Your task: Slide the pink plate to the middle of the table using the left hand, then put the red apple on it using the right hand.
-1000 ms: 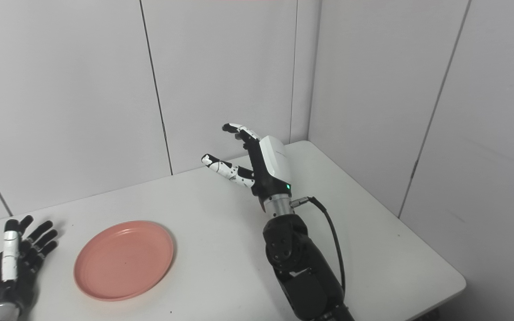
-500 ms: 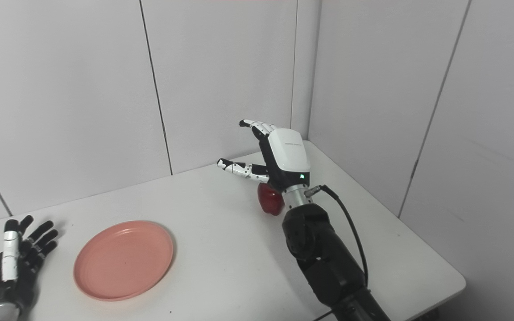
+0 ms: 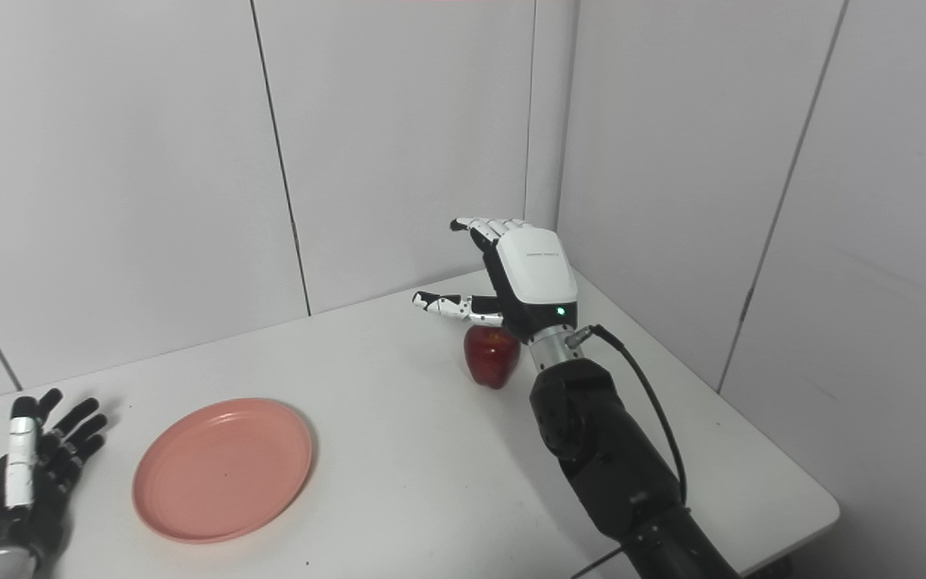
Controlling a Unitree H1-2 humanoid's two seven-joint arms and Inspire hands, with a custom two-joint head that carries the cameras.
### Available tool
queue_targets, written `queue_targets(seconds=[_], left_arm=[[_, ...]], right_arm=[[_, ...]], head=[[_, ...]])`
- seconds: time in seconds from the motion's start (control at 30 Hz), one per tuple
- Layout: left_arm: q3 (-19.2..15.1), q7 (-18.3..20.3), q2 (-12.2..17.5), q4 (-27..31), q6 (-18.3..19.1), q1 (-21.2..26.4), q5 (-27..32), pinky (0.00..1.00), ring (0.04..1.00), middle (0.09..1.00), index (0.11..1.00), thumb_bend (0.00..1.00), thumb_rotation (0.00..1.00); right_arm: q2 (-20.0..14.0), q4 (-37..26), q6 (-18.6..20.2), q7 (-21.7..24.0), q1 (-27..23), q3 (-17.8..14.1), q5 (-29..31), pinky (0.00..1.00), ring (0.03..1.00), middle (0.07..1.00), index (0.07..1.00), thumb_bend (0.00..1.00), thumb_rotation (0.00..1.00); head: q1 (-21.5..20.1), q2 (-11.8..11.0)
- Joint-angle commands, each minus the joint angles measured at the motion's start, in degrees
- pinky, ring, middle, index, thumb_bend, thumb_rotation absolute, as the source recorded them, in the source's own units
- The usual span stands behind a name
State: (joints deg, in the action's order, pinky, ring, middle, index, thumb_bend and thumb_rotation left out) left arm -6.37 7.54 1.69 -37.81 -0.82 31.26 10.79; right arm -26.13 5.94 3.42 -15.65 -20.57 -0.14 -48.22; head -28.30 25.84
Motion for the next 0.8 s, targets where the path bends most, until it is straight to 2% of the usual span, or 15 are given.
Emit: queue_targets(seconds=[0.0, 0.13, 0.5, 0.77], left_arm=[[0.2, 0.1, 0.3, -1.6, 1.9, 0.1, 0.0, 0.90, 0.838, 0.831, 0.934, 0.79, 0.87], [0.3, 0.0, 0.2, -0.9, 2.2, -0.1, -0.1, 0.88, 0.828, 0.825, 0.923, 0.79, 0.87], [0.8, 0.3, 0.3, 0.0, 2.6, -0.3, -0.4, 0.90, 0.839, 0.836, 0.937, 0.77, 0.89], [0.6, 0.4, 0.5, -1.7, 1.8, 0.2, -0.2, 0.89, 0.838, 0.830, 0.933, 0.78, 0.88]], right_arm=[[-1.8, -0.3, 1.3, -0.6, -2.2, -0.4, -0.5, 0.87, 0.789, 0.766, 0.741, 0.90, 0.86], [-2.1, 0.2, 1.5, 0.0, -1.9, -0.4, -0.5, 0.90, 0.793, 0.760, 0.742, 0.89, 0.87], [-2.6, 4.7, 1.9, 0.0, -2.1, 0.7, -1.4, 0.90, 0.796, 0.776, 0.743, 0.88, 0.85], [-2.9, 7.7, 2.1, 0.2, -2.3, 2.3, -1.9, 0.91, 0.814, 0.786, 0.738, 0.89, 0.85]], head=[[0.0, 0.0], [0.2, 0.0], [0.2, 0.0], [0.4, 0.2]])
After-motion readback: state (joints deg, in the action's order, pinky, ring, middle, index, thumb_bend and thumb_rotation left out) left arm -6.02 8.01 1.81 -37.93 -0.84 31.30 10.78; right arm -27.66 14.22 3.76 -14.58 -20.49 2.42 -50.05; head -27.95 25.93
